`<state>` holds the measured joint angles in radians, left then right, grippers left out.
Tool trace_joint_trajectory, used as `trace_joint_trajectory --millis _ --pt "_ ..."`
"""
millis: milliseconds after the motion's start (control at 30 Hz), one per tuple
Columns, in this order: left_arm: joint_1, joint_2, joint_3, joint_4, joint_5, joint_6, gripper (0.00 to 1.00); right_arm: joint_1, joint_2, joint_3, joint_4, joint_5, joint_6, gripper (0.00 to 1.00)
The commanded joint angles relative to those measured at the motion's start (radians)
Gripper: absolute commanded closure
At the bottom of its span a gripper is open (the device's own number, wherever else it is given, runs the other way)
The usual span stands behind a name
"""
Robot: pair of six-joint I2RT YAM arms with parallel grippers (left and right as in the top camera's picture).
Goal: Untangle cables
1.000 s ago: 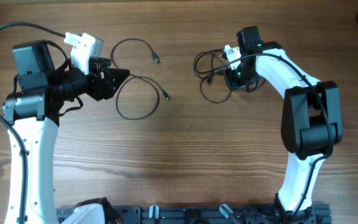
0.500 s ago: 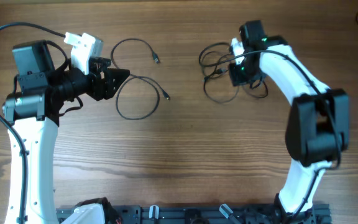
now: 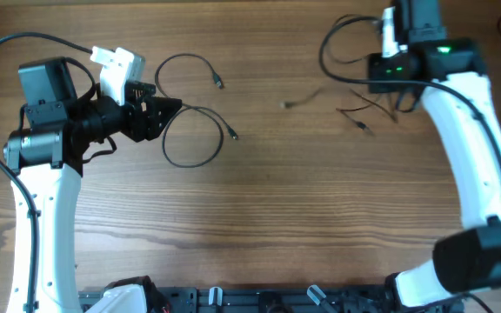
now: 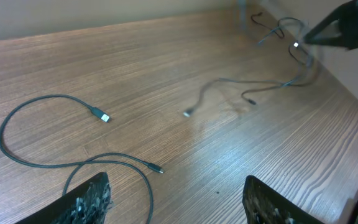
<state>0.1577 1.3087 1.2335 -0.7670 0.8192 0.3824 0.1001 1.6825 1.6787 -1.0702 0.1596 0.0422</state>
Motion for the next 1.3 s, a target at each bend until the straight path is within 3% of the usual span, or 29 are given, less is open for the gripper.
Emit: trace_joint_trajectory --millis 0,267,433,667,767,967,1133,1267 --pt "-0.005 0.003 0.01 -0.002 0.014 0.006 0.3 -0.077 -0.098 0.057 -0.044 0.052 0.067 0.96" --pt "-0.006 0.003 0.01 -0.002 0.037 0.006 0.3 -0.245 -0.241 0.186 -0.152 0.07 0.135 0.96" --pt "-0.006 0.003 0.01 -0.016 0.037 0.006 0.3 -0.341 -0.283 0.304 -0.241 0.178 0.18 0.96" --pt "-0.005 0.003 0.01 -0.035 0.037 0.006 0.3 -0.529 -0.283 0.313 -0.214 0.247 0.231 0.96" --pt "-0.005 0.003 0.01 -0.035 0.036 0.006 0.3 -0.663 -0.24 0.313 -0.178 0.221 0.253 0.96" --pt "-0.005 0.003 0.01 -0.037 0.036 0.006 0.29 -0.915 -0.06 0.313 -0.088 -0.084 0.246 0.96" --pt "-0.005 0.004 0.01 -0.038 0.036 0.006 0.29 -1.027 0.102 0.313 -0.05 -0.193 0.258 0.96" --pt "-0.006 0.003 0.01 -0.051 0.036 0.005 0.29 -1.079 0.216 0.313 -0.003 -0.148 0.275 0.96"
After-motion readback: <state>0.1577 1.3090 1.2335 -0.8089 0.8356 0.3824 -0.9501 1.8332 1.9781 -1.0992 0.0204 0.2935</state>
